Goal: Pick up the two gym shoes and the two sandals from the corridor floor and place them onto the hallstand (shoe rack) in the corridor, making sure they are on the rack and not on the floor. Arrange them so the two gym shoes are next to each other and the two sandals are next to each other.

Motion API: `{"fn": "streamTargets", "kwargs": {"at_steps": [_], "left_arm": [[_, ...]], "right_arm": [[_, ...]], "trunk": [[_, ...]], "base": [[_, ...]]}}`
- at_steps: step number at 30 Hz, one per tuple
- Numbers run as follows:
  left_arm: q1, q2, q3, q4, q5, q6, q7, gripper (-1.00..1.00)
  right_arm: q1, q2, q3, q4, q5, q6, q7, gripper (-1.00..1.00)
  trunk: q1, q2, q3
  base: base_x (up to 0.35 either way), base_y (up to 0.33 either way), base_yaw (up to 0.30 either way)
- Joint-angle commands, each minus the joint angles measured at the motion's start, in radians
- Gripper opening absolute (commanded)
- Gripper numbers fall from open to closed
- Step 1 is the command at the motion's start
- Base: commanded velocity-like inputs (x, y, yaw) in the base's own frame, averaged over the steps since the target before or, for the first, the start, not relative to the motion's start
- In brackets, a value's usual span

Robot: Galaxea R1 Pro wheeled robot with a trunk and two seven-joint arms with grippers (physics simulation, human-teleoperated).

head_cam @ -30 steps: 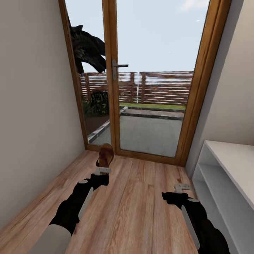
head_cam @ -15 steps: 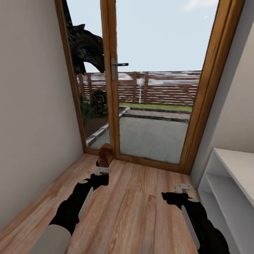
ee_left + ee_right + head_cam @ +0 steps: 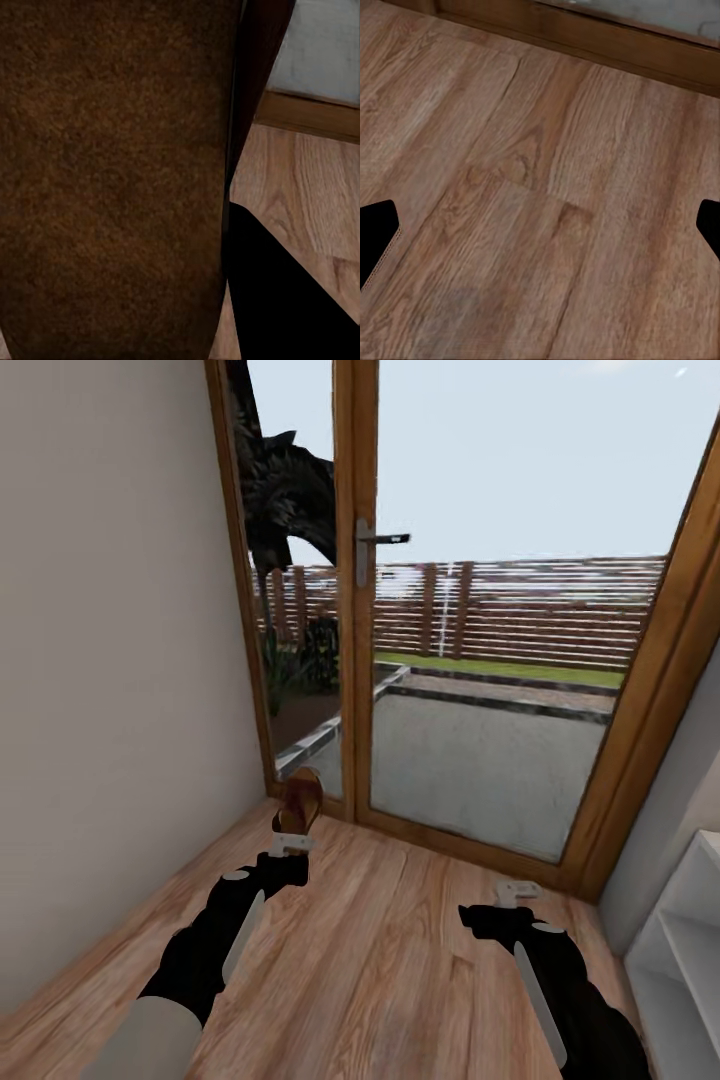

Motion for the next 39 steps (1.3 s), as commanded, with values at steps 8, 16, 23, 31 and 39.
{"fn": "streamTargets", "kwargs": {"at_steps": [8,16,23,31,39], "left_arm": [[0.0,0.0,0.001,-0.001,-0.002,0.006,-0.004,-1.0],[-0.001,0.0,0.001,-0.001,-0.002,0.006,-0.004,-1.0],[0.0,0.0,0.001,-0.001,-0.002,0.006,-0.004,-1.0],[0.0,0.0,0.001,-0.001,-0.002,0.006,-0.004,-1.0],[0.0,0.0,0.001,-0.001,-0.002,0.007,-0.004,-1.0]], "right_arm": [[0.0,0.0,-0.001,-0.001,-0.001,0.005,0.0,1.0],[0.0,0.0,-0.001,-0.001,-0.001,0.005,0.0,1.0],[0.0,0.0,-0.001,-0.001,-0.001,0.005,0.0,1.0],[0.0,0.0,-0.001,-0.001,-0.001,0.005,0.0,1.0],[0.0,0.0,-0.001,-0.001,-0.001,0.005,0.0,1.0]], "trunk": [[0.0,0.0,-0.001],[0.0,0.0,-0.001],[0.0,0.0,-0.004],[0.0,0.0,-0.011],[0.0,0.0,-0.02]], "base": [[0.231,-0.14,0.296],[0.082,-0.038,0.296],[0.004,-0.001,0.289],[0.0,0.0,0.258],[0.0,0.0,0.253]]}}
